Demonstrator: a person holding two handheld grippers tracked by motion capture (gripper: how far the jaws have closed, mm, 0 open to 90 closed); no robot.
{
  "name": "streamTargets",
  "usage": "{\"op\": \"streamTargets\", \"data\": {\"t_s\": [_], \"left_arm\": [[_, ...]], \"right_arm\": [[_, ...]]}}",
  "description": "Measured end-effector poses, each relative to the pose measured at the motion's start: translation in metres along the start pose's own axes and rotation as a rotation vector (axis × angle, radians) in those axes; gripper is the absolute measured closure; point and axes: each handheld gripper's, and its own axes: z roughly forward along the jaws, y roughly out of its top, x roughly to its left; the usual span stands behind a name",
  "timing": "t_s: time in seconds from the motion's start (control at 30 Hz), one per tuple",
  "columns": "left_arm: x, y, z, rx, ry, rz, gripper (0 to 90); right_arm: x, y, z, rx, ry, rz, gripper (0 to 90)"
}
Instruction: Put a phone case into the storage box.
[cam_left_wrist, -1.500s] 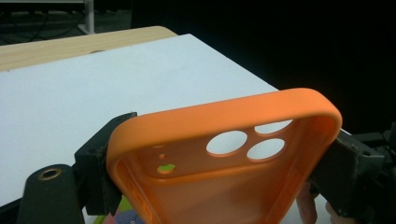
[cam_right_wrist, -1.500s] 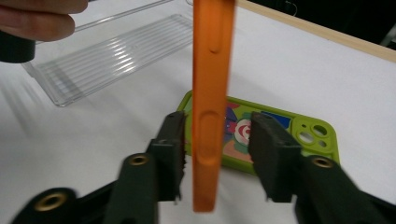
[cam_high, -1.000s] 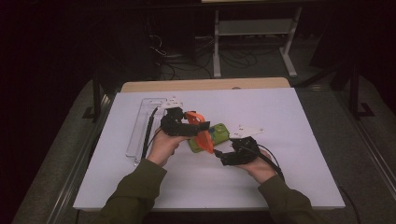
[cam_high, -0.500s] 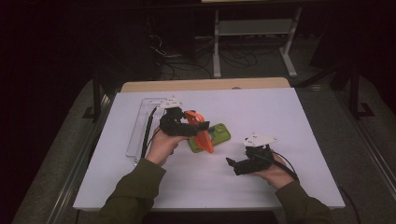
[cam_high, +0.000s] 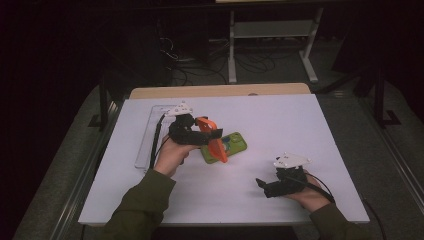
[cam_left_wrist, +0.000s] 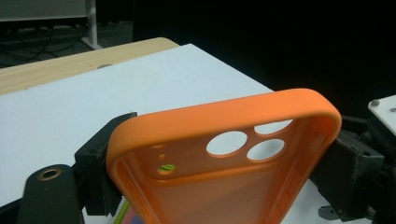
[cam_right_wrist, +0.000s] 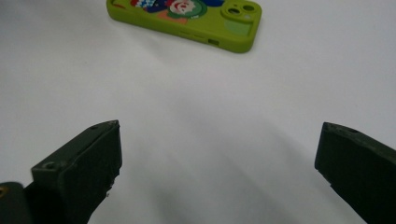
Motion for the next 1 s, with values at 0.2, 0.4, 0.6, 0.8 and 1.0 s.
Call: {"op": "streamTargets", "data": {"t_s": [0.2,0.4,0.6,0.8,1.0], "left_arm": [[0.001,0.004,-0.005,-0.006,0.006,0.020,16.2],[0.005,0.012,-0.014,-0.005,0.039,0.036,16.1],[0.016,0.023,-0.028,-0.023,0.071,0.040,16.1],[0.028,0.037,-0.041,-0.048,0.120,0.042,16.1],[0.040,0.051,-0.052,-0.064,0.169,0.041,16.1]], "right_arm": [[-0.004,-0.002,-0.002,-0.001,0.006,0.017,0.2],[-0.003,-0.001,-0.001,-0.004,0.007,0.013,0.2],[-0.004,0.000,-0.001,-0.008,0.004,0.013,0.2],[-0.005,0.000,-0.001,-0.008,0.005,0.012,0.2],[-0.004,0.000,-0.001,-0.003,0.008,0.008,0.2]]}}
